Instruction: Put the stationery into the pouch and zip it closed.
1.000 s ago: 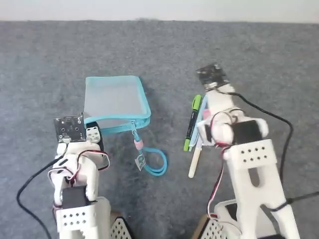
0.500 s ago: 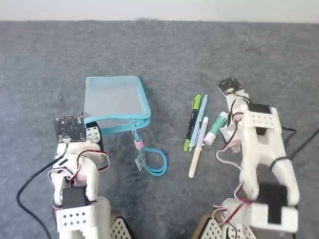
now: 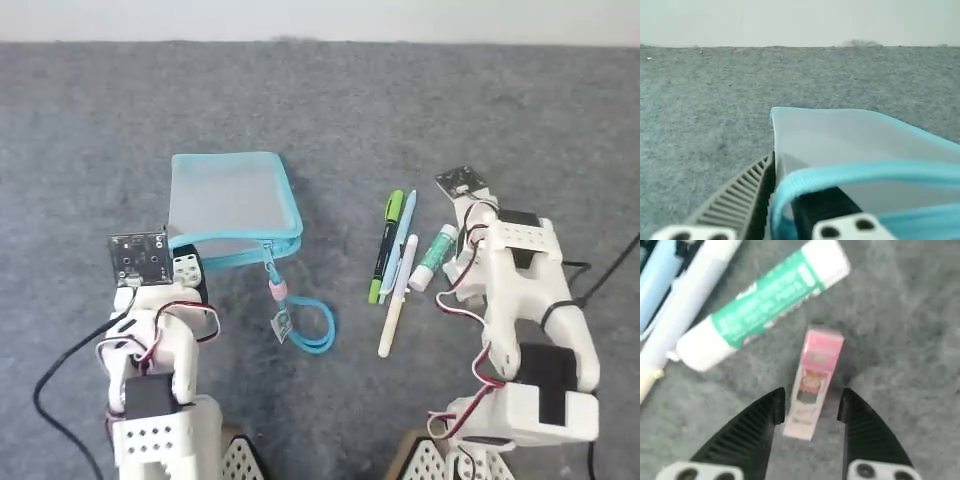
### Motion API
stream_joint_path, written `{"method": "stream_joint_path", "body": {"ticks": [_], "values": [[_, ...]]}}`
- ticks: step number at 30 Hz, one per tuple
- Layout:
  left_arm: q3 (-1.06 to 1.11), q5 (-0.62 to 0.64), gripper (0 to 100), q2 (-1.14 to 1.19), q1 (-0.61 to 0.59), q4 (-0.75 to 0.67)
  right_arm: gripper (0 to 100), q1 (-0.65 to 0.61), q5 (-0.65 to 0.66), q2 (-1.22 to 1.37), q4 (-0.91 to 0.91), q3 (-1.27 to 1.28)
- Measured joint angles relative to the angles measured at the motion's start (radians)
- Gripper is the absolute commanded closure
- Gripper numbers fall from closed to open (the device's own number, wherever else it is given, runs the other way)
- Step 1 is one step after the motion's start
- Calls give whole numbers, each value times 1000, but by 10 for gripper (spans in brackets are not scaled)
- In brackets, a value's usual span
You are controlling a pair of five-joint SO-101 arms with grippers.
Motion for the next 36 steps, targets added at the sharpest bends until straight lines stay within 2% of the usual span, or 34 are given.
{"method": "stream_joint_path", "body": {"ticks": [4,9,16,19,24,30,33,36], "values": [[0,0,989,0,0,0,835,9,-20,0,29,0],[0,0,989,0,0,0,995,6,-60,0,2,29],[0,0,989,0,0,0,992,12,-86,0,-14,32],[0,0,989,0,0,0,991,12,-86,-29,68,3],[0,0,989,0,0,0,991,-3,-86,-232,229,-77],[0,0,989,0,0,0,991,-144,-86,-535,443,-114],[0,0,989,0,0,0,991,-295,-86,-669,529,-115],[0,0,989,0,0,0,991,-497,-109,-733,568,-117]]}}
